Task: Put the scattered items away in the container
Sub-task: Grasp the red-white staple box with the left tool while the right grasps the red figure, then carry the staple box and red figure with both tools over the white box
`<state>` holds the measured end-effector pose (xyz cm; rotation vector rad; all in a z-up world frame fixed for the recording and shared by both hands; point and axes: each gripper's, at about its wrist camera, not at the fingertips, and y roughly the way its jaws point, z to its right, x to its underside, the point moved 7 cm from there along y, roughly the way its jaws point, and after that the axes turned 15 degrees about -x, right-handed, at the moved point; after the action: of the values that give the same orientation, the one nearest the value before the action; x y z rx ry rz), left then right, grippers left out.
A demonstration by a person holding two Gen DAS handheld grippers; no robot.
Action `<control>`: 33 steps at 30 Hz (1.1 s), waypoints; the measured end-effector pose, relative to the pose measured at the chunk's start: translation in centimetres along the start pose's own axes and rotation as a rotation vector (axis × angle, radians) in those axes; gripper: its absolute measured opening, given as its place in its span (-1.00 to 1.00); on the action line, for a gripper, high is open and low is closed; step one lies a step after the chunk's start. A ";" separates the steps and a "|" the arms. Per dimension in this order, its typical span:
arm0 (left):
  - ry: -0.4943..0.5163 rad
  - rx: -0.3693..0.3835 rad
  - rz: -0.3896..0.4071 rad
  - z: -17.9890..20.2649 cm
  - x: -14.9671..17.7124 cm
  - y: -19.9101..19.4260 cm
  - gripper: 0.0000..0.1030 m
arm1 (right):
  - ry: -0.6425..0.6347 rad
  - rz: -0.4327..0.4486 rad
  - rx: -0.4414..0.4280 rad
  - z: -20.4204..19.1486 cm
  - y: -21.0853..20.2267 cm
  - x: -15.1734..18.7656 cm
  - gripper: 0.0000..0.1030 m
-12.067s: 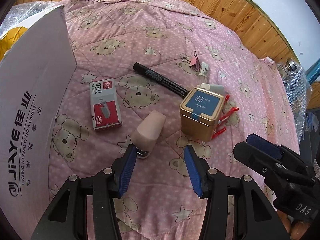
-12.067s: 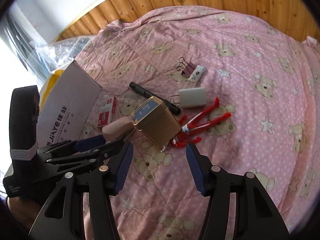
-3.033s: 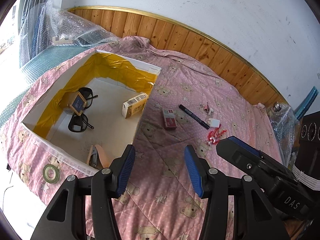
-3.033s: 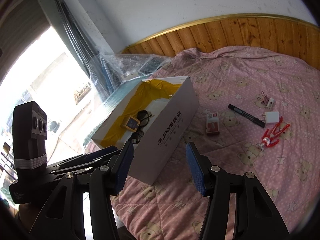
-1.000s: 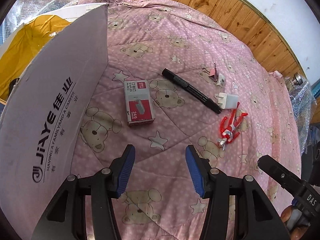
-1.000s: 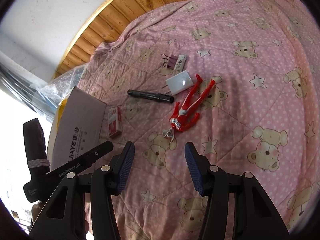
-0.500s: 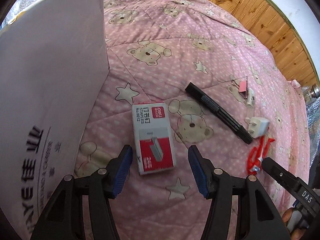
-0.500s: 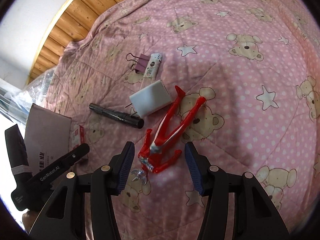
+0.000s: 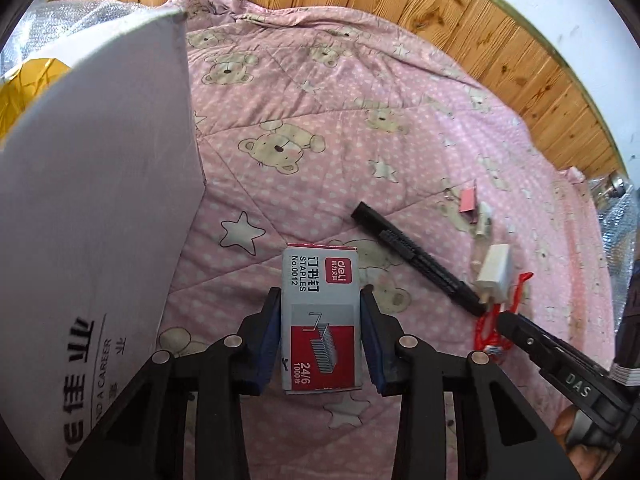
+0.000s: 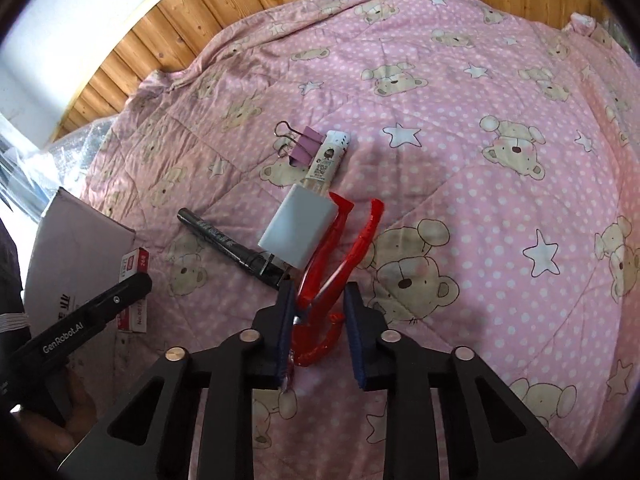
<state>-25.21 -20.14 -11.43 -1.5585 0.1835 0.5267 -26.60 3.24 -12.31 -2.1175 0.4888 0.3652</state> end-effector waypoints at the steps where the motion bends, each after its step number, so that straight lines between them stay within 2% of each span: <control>1: 0.005 0.007 0.008 0.1 0.0 -0.5 -0.26 | -0.004 0.002 -0.003 -0.3 -0.2 0.0 -0.69; 12: 0.001 0.037 0.037 0.1 1.0 -3.6 -0.26 | -0.033 -0.018 -0.061 -3.0 -1.3 2.1 -0.80; 14: 0.002 0.040 0.035 -0.1 1.5 -3.8 -0.26 | -0.045 -0.042 -0.074 -3.5 -0.7 2.8 -0.78; 16: -0.002 0.039 0.024 -0.3 2.2 -3.7 -0.26 | -0.042 -0.045 -0.058 -3.6 -0.1 3.2 -0.63; 19: -0.006 0.037 0.006 -0.6 3.0 -3.6 -0.26 | -0.021 -0.102 -0.041 -3.1 1.8 4.3 -0.52; 23: -0.002 0.043 -0.001 -0.6 3.7 -3.6 -0.26 | -0.044 -0.079 -0.029 -3.2 1.8 4.7 -0.65; 33: 0.014 0.071 0.042 0.0 3.4 -6.0 -0.26 | -0.052 -0.052 -0.062 -5.0 -1.5 5.5 -0.65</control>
<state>-19.66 -19.02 -7.49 -1.4921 0.2434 0.5365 -20.72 -1.30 -10.84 -2.1705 0.3964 0.4090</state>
